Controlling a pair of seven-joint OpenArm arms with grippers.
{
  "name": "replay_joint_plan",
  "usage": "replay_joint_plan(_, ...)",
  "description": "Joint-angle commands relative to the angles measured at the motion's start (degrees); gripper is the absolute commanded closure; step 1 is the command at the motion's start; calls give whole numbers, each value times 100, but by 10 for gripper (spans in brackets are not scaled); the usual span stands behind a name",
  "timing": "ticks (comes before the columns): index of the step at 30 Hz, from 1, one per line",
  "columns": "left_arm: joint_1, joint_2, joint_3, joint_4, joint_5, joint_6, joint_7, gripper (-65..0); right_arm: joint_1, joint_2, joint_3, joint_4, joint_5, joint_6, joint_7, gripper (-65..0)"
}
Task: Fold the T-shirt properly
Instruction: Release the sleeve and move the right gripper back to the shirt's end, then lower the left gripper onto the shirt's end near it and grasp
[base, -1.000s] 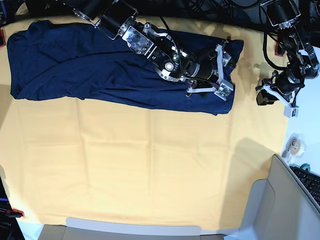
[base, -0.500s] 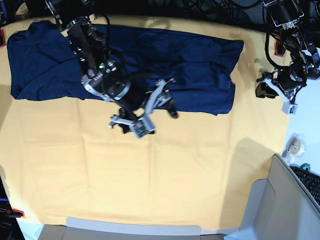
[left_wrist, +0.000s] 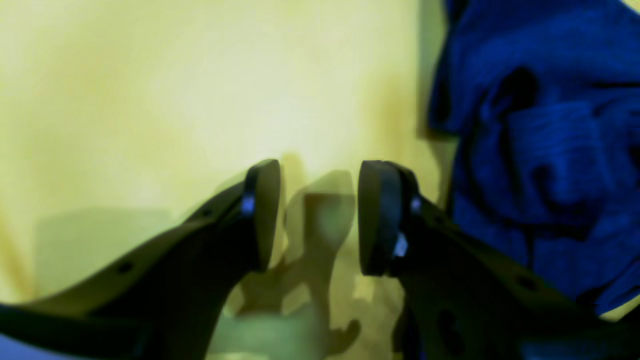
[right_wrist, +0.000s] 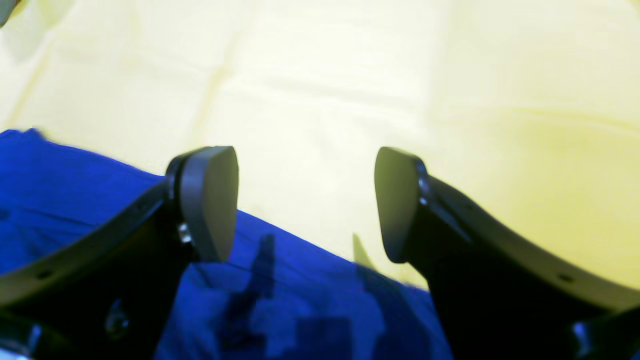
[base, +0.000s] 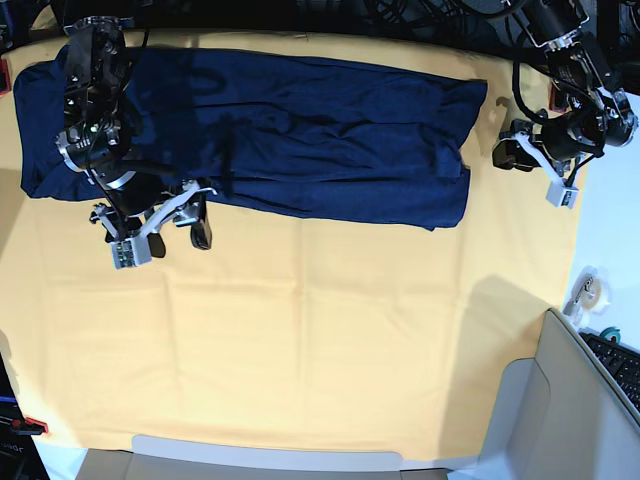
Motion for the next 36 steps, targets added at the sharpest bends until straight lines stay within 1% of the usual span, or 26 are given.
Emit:
replay_joint_plan(1, -46, -44, 3, 98, -61, -3, 56, -262, -8, 26, 278, 83, 17, -4, 148, -418)
replay_joint_plan(3, -63, 61, 3, 98, -61, -3, 56, -262, -140, -27, 788, 83, 17, -4, 148, -418)
replay_joint_plan(7, -72, 281, -32, 98, -61, -3, 56, -262, -298, -361, 1869, 83, 8, 4, 122, -418)
replay_joint_plan(9, -72, 316, -23, 89, -61, -3, 56, -262, -325, -537, 2300, 83, 8, 22, 122, -418)
replay_joint_plan(11, -72, 334, -14, 28, -79, -12, 56, -262, -325, -651, 2590, 83, 8, 40, 122, -418)
replay_joint_plan(12, -72, 360, -23, -87, -202, -12, 56, -262, -333, -686, 2687, 83, 8, 40, 122, -418)
replay_joint_plan(16, -72, 351, -32, -746, -1143, -12, 56, -262, -395, -695, 2783, 75, -1, 48, 122, -418)
replay_joint_plan(21, -63, 8, -40, -1317, -2479, 32, 56, -261, -413, -713, 2775, 75, -1, 48, 122, -418)
replay_joint_plan(23, -54, -141, -40, -1370, -2830, 41, 56, -261, -421, -713, 2766, 75, -1, 48, 122, -418)
replay_joint_plan(27, -46, -475, -49, -1344, -3270, 41, 56, -262, -421, -713, 2757, 75, -1, 48, 122, -418)
replay_joint_plan(30, -46, -730, -49, -1344, -3771, 50, 56, -262, -413, -713, 2748, 75, -1, 48, 122, -418)
replay_joint_plan(32, -37, -792, -40, -1344, -3929, 50, 56, -262, -413, -721, 2739, 75, -1, 48, 122, -418)
replay_joint_plan(35, -28, -792, 12, -1344, -3921, 58, 56, -263, -413, -730, 2739, 75, -1, 48, 122, -418)
replay_joint_plan(36, 33, -792, 21, -1344, -3921, 120, 56, -263, -413, -730, 2739, 75, -1, 48, 122, -418)
